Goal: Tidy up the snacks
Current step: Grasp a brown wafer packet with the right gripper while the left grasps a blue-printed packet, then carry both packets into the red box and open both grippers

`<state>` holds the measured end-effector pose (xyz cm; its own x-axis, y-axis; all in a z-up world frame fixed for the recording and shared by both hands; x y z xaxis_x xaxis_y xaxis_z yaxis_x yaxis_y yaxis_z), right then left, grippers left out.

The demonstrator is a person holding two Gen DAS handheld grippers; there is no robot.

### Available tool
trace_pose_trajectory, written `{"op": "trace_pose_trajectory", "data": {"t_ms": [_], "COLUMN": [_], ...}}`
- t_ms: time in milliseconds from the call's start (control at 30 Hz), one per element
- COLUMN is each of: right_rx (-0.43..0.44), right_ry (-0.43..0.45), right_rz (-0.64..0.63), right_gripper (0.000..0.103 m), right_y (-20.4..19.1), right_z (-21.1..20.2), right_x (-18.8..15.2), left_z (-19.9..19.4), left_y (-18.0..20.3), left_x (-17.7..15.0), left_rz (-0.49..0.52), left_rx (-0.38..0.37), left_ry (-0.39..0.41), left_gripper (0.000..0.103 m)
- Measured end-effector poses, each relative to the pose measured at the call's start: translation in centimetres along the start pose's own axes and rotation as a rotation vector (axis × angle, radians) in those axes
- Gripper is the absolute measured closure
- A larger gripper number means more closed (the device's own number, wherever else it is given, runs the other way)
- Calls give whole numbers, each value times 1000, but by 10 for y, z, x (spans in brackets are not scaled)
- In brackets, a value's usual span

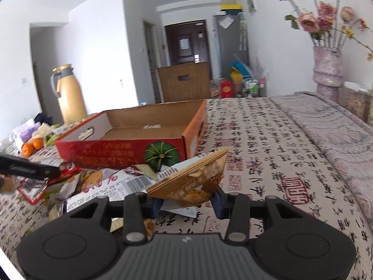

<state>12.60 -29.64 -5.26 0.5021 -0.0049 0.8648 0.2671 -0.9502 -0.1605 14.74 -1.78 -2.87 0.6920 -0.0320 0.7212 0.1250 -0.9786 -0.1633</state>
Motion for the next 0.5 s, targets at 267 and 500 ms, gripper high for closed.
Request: {"op": "trace_pose_trajectory", "data": {"t_ms": [267,500], "right_rx": [68,60], "right_ry": [-61,-39], "right_rz": [-31,-7], "right_gripper": [61,61], "right_y": [-3,-12], "right_z": [9,10], "right_x": [-5,-5], "left_z": [10,-4], "left_y": [-2,-12], "left_x": [-1,4], "left_rz": [-34,-41], "left_rx": [-9,-24], "left_ry": [-33,11], "left_gripper": [38,41]}}
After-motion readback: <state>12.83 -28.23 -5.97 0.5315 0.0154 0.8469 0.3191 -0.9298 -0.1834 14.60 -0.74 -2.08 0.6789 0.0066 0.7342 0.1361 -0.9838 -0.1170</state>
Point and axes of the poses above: each gripper's, at about its wrist camera, not at the fingertips, and z roughly the way its jaws point, y to its right, x to its top, the point moved 4 cm from there along z, roughly the way its jaws point
